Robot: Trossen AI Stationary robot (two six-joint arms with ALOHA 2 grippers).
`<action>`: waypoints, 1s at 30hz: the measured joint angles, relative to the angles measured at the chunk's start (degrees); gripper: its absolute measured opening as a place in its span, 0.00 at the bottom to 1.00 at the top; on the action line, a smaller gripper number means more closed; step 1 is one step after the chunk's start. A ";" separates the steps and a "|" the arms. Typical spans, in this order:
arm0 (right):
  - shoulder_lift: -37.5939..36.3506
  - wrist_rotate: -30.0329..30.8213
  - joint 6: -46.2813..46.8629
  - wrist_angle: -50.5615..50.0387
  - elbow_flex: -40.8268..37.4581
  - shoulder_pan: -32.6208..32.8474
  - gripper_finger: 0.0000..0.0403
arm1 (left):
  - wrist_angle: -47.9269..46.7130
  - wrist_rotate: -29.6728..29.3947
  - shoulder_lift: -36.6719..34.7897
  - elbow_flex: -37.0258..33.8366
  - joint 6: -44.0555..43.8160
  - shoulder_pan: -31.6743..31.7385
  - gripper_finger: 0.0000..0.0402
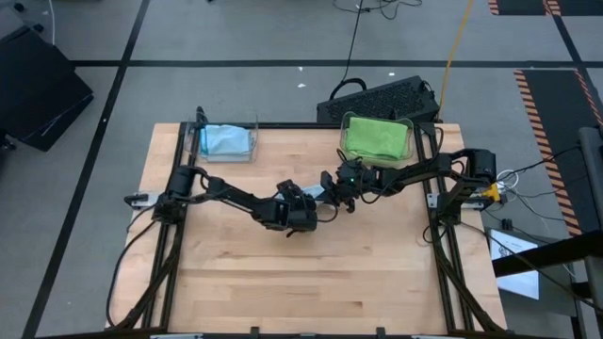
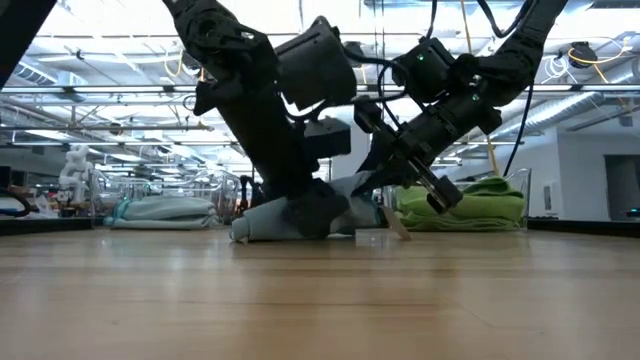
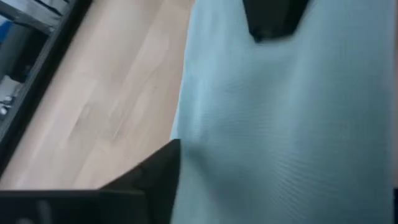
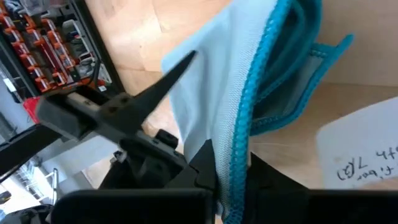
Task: Sort microfiber towel by color & place in baskets
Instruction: Stack the blue towel on top of the blue towel in the left transparent bin
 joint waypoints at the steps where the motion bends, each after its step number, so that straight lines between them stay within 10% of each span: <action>1: 0.00 0.02 0.33 0.04 0.00 0.00 0.03 | -0.25 0.79 0.00 -0.02 0.16 0.28 0.49; 9: 0.00 0.09 1.67 0.28 0.00 0.00 0.10 | -0.38 4.59 -0.70 0.00 1.84 0.89 0.05; 21: -8.60 -4.44 -1.15 -5.90 0.05 -2.19 0.59 | -8.87 8.46 -8.93 -0.10 8.80 2.05 0.03; 30: -20.10 -8.18 -12.10 -17.46 -0.04 -5.31 0.70 | -19.75 13.23 -27.17 -0.03 20.48 6.79 0.03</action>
